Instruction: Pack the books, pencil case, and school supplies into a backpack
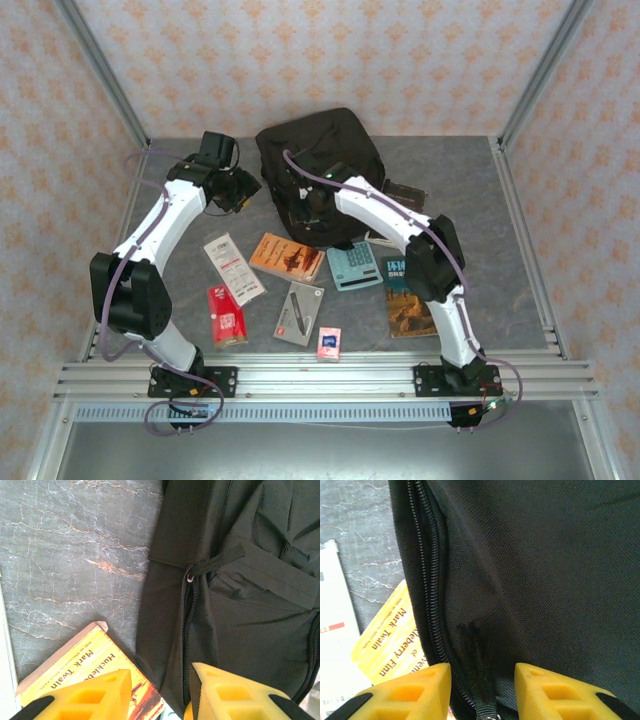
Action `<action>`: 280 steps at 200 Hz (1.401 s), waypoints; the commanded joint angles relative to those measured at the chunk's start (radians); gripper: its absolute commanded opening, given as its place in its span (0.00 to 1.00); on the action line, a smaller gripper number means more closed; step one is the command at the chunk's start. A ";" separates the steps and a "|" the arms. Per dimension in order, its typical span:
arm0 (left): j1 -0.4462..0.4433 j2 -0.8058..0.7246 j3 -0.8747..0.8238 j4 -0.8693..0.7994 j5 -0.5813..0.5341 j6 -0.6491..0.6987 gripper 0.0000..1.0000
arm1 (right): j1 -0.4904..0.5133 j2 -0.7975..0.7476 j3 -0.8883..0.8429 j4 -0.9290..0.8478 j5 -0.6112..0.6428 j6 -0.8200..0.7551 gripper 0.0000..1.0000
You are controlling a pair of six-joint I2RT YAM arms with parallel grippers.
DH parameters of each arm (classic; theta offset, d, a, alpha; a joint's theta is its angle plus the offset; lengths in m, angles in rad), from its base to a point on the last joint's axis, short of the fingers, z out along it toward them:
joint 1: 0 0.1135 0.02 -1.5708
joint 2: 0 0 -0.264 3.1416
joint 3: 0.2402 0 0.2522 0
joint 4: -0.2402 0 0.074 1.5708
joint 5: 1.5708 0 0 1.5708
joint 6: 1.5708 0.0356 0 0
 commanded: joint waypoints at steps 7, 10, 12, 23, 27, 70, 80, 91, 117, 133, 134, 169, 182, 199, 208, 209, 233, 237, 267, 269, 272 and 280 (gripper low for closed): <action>0.012 -0.041 -0.016 0.018 0.018 -0.019 0.36 | 0.007 0.041 0.045 -0.066 0.046 -0.011 0.38; 0.012 -0.040 -0.016 0.019 0.019 -0.021 0.36 | 0.008 0.043 0.047 -0.067 0.047 -0.012 0.38; 0.013 -0.040 -0.016 0.019 0.020 -0.021 0.36 | 0.008 0.045 0.048 -0.069 0.046 -0.012 0.38; 0.015 -0.036 -0.018 0.023 0.026 -0.024 0.36 | 0.012 0.055 0.054 -0.079 0.048 -0.014 0.36; 0.016 -0.035 -0.018 0.023 0.026 -0.024 0.36 | 0.014 0.059 0.058 -0.083 0.049 -0.016 0.34; 0.018 -0.032 -0.027 0.031 0.030 -0.031 0.36 | 0.023 0.022 0.054 -0.075 0.066 -0.021 0.00; 0.016 -0.034 -0.030 0.033 0.031 -0.030 0.36 | 0.024 -0.010 0.032 -0.054 0.074 -0.017 0.00; 0.011 -0.035 -0.033 0.035 0.027 -0.031 0.36 | 0.024 -0.057 -0.011 -0.011 0.074 -0.010 0.00; -0.022 -0.029 -0.041 0.033 0.025 -0.032 0.38 | 0.024 -0.195 -0.161 0.145 0.059 0.019 0.00; -0.052 -0.014 -0.041 0.039 0.033 -0.039 0.39 | 0.024 -0.272 -0.265 0.256 0.040 0.039 0.00; -0.053 -0.014 -0.041 0.040 0.034 -0.040 0.40 | 0.024 -0.276 -0.273 0.262 0.040 0.040 0.00; -0.095 0.052 -0.025 0.060 0.073 -0.078 0.42 | 0.023 -0.376 -0.448 0.467 0.012 0.074 0.00; -0.105 0.082 -0.019 0.056 0.080 -0.083 0.42 | 0.023 -0.385 -0.477 0.503 0.009 0.085 0.00; -0.115 0.108 -0.031 0.075 0.094 -0.100 0.42 | 0.023 -0.378 -0.494 0.534 -0.004 0.098 0.00; -0.120 0.119 -0.035 0.082 0.094 -0.105 0.42 | 0.023 -0.371 -0.501 0.549 -0.012 0.106 0.00; -0.120 0.120 -0.035 0.083 0.095 -0.106 0.42 | 0.023 -0.371 -0.501 0.552 -0.013 0.107 0.00; -0.127 0.149 -0.032 0.109 0.106 -0.120 0.43 | 0.023 -0.356 -0.516 0.596 -0.039 0.130 0.00; -0.129 0.154 -0.031 0.114 0.109 -0.121 0.43 | 0.023 -0.353 -0.519 0.604 -0.046 0.133 0.00; -0.150 0.199 0.003 0.122 0.122 -0.118 0.44 | 0.027 -0.337 -0.534 0.635 -0.053 0.152 0.00; -0.151 0.203 0.005 0.122 0.122 -0.117 0.44 | 0.027 -0.337 -0.536 0.638 -0.052 0.154 0.00; -0.153 0.209 0.007 0.120 0.121 -0.115 0.43 | 0.028 -0.336 -0.539 0.644 -0.052 0.156 0.00; -0.160 0.222 0.010 0.119 0.119 -0.112 0.43 | 0.028 -0.335 -0.549 0.657 -0.050 0.162 0.00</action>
